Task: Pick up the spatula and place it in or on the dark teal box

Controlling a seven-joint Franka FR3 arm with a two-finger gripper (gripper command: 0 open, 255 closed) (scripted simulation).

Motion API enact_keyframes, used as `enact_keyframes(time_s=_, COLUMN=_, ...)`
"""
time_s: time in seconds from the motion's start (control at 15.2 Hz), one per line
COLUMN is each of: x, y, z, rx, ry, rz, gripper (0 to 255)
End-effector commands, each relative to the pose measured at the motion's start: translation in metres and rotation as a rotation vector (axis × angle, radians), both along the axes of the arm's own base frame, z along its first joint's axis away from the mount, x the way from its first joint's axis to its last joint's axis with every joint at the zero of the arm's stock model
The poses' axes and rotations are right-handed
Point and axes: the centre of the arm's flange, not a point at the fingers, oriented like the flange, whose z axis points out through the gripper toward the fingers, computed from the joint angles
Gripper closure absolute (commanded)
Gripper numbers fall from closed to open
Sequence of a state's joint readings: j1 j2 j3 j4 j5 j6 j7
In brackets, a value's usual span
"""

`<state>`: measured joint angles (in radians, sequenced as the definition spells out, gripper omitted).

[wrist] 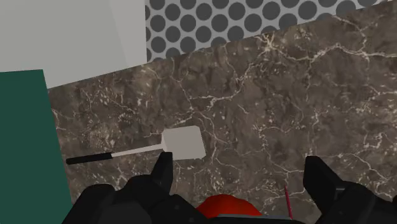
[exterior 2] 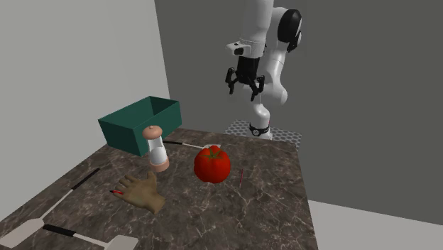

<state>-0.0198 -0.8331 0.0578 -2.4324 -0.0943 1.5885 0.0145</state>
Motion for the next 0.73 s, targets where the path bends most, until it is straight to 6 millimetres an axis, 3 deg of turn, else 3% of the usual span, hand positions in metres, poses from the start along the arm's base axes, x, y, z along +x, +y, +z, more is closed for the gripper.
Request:
enact_keyframes(time_s=0.0, x=0.0, y=0.0, z=0.0, rx=0.0, ry=0.0, rz=0.0, gripper=0)
enact_keyframes(time_s=0.66, x=0.078, y=-0.073, z=-0.081, rx=0.028, ry=-0.065, rz=-0.555, gripper=0)
